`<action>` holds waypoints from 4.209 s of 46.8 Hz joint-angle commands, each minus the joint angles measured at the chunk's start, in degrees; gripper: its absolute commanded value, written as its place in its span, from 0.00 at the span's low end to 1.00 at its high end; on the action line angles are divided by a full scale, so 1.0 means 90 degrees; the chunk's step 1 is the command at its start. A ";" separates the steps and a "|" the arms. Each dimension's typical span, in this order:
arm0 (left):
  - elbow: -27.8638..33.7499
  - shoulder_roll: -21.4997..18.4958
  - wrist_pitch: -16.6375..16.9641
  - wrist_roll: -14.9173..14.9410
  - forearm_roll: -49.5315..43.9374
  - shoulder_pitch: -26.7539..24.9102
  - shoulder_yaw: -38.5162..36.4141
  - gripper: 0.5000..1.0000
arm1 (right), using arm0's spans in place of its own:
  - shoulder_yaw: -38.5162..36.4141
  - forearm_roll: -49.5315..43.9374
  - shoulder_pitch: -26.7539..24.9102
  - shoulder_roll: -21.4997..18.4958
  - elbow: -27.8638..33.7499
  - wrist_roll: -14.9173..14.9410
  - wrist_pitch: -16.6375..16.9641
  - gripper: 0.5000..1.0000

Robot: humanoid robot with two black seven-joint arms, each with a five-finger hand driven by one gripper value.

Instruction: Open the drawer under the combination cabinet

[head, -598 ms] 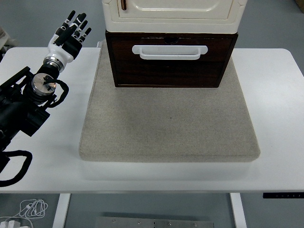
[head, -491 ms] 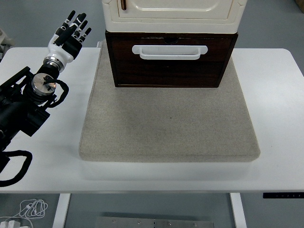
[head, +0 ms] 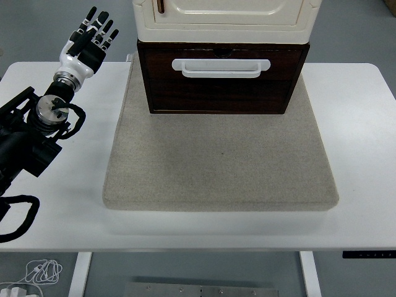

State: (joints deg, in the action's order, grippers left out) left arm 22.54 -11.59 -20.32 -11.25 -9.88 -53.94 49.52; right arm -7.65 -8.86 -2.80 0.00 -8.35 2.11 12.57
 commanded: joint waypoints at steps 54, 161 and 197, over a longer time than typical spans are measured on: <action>0.2250 -0.3252 -0.0291 -0.0078 0.2679 -0.0950 -0.0053 1.00 | 0.0000 -0.0002 -0.0002 0.0000 0.0000 0.0000 0.0000 0.85; 0.6461 -0.2492 -0.1072 0.4101 0.6108 -0.4065 -0.3374 1.00 | 0.0000 -0.0002 -0.0002 0.0000 0.0000 0.0000 0.0000 0.85; 0.5543 -0.1633 -0.0916 0.5069 0.5483 -0.4016 -0.3696 1.00 | 0.0000 -0.0002 -0.0002 0.0000 0.0000 0.0000 0.0000 0.85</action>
State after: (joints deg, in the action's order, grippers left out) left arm 73.61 -26.98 -28.57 34.37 39.28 -90.31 16.38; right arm -7.65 -8.86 -2.78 0.00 -8.35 2.11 12.57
